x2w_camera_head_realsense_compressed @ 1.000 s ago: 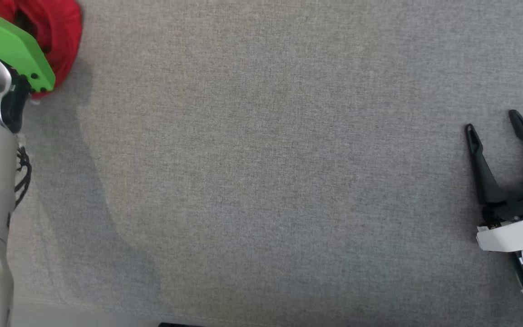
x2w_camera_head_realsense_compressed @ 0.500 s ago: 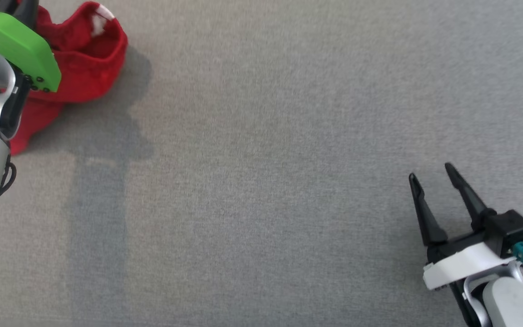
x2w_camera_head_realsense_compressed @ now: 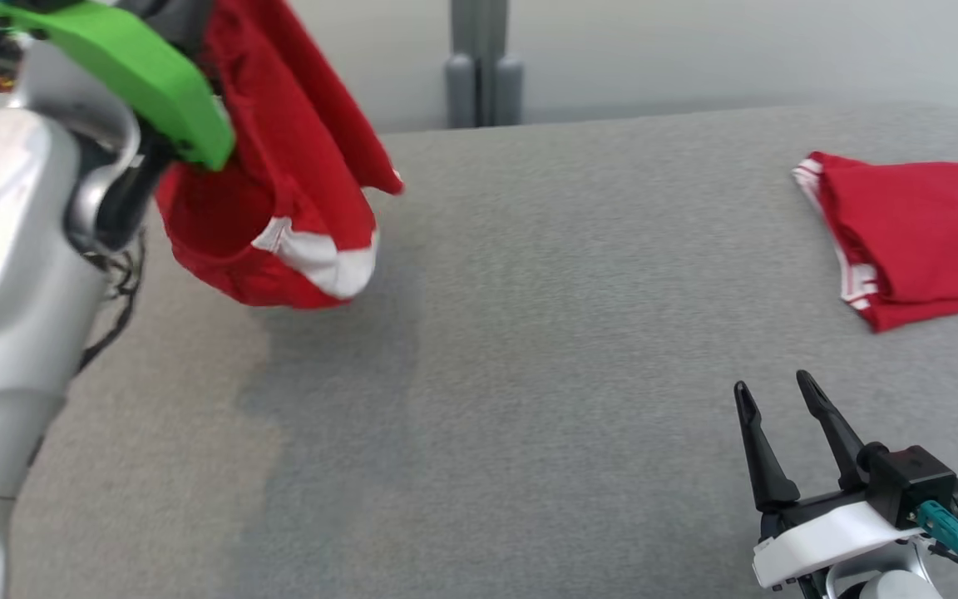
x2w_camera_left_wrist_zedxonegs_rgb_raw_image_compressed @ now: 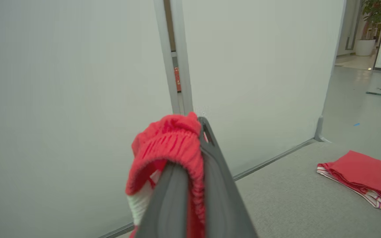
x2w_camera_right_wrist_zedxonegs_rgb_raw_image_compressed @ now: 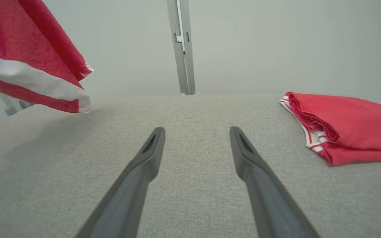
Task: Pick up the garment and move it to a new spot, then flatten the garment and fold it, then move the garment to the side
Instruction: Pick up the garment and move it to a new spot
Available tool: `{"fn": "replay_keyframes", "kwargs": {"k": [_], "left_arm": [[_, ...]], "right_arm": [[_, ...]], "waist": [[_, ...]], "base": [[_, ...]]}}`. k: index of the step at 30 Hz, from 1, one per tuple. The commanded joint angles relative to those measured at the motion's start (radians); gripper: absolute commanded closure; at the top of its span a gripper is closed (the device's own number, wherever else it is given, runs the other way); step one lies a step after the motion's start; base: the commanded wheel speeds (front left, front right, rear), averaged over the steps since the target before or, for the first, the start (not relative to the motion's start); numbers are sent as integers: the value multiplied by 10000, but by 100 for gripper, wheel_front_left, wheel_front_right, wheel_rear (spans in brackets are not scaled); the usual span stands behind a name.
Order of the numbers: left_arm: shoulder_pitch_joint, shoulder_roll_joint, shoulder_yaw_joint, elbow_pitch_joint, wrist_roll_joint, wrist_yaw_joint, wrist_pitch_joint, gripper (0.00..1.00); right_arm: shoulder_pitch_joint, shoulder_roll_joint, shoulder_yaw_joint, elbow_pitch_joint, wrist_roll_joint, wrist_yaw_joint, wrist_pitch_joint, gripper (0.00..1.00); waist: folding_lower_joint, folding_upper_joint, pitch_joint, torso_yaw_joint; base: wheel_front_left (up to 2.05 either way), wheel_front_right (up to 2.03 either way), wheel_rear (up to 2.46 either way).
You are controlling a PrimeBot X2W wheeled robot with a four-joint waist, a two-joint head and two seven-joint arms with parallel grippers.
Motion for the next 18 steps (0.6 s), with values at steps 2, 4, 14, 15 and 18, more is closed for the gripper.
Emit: {"fn": "replay_keyframes", "kwargs": {"k": [2, 4, 14, 15, 18], "left_arm": [[243, -297, -8, -347, -290, 136, 190, 100], [301, -552, -97, -584, -389, 209, 344, 100], [1843, -1152, -641, -420, -768, 648, 496, 100], [2150, -1199, -672, -325, -847, 690, 434, 100], [2787, -1204, -785, -53, -714, 843, 49, 100]], "right_arm": [[162, 71, -34, 23, 67, -3, -2, 0], [179, 112, -43, 34, 64, -3, -2, 0], [228, 191, -51, -17, -18, -3, -2, 0], [245, 201, -68, -17, -44, -3, -2, 0], [193, 199, -96, -68, -92, -3, -2, 0]], "waist": [[1, 0, -1190, -1505], [1, 0, -1233, -1693], [1, 0, -879, -2121], [1, 0, -771, -2119], [1, 0, -273, -2060]], "base": [[0, 0, 0], [0, 0, 0], [0, 0, 0], [0, 0, 0], [0, 0, 0]]}}
